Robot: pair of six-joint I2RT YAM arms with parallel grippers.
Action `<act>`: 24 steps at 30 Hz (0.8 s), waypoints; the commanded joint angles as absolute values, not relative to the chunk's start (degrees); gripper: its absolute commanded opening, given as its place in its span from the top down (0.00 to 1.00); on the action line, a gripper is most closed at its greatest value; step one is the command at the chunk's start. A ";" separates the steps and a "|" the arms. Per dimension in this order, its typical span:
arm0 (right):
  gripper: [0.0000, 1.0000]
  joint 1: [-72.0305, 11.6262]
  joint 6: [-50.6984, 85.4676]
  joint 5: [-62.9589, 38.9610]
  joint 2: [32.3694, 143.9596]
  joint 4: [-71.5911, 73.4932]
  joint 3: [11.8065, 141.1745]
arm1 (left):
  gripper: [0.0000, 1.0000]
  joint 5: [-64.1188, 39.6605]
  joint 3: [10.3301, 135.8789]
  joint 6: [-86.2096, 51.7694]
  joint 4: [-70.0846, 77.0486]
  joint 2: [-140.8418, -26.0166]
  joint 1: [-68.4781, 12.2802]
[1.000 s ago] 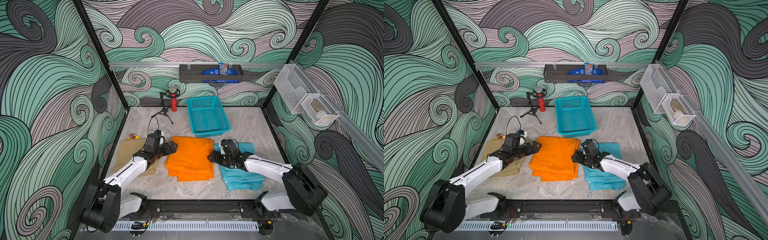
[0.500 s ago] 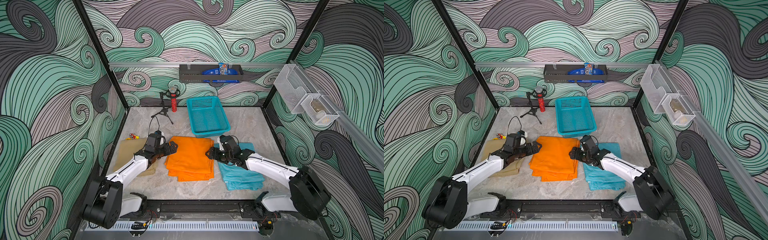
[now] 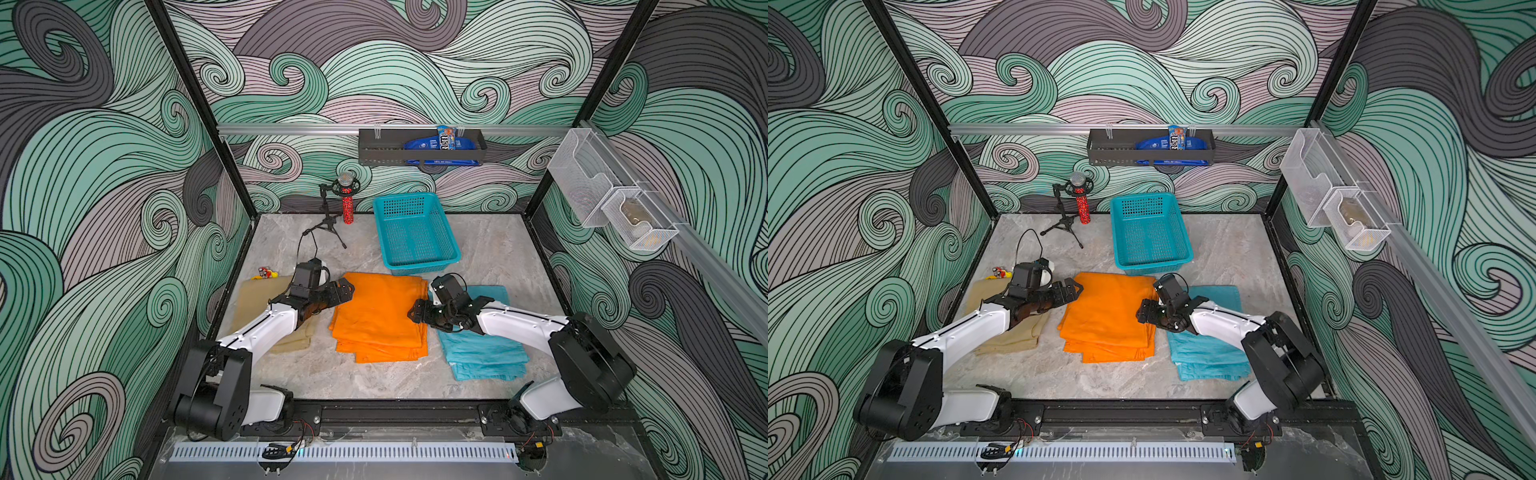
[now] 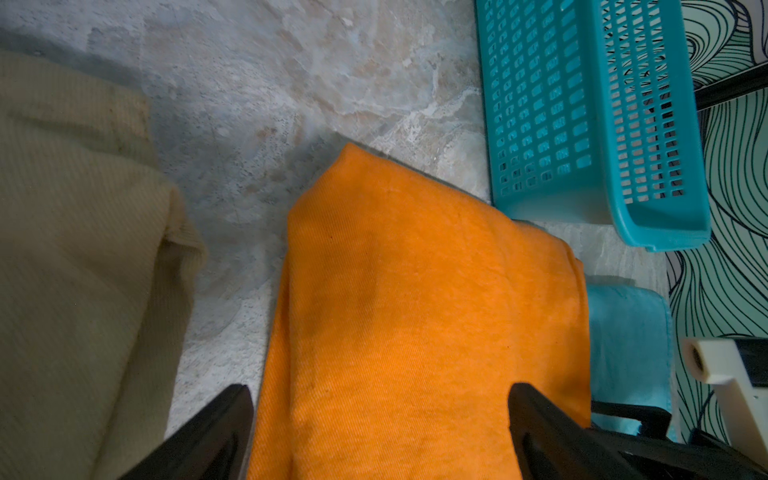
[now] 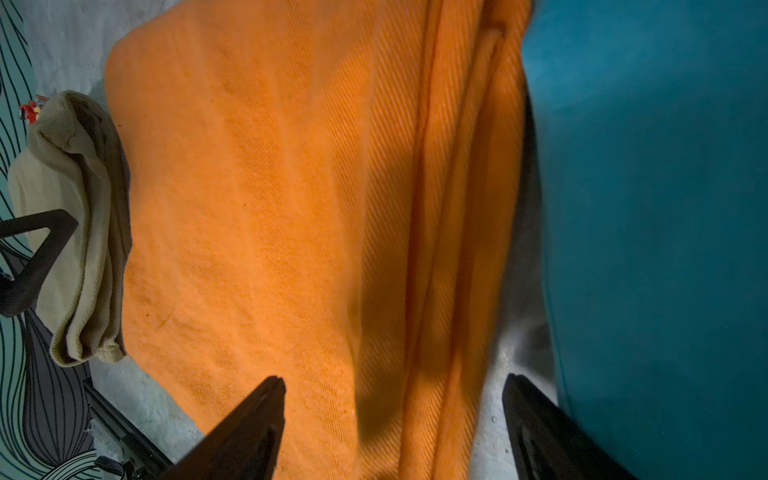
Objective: Put the folded long pants in the basket
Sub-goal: Pick up the long pant at the center of the board.
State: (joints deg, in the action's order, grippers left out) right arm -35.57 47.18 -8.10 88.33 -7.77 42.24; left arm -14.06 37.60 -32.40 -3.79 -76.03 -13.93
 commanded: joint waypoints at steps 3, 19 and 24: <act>0.23 -36.18 47.37 -15.33 94.61 -1.50 41.67 | 0.02 -14.98 37.89 -32.78 -3.45 -75.98 -13.74; 1.00 -31.67 43.67 -13.98 89.26 -0.81 39.65 | 0.03 -19.71 35.42 -34.12 -2.73 -78.12 -13.71; 1.00 -30.30 40.13 -13.98 88.05 -2.21 39.32 | 0.11 -24.70 35.63 -34.77 -0.78 -83.60 -13.90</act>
State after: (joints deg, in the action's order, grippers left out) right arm -31.05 42.94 -15.05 88.79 -1.72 39.33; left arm -20.47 35.38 -34.26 -2.42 -80.97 -13.93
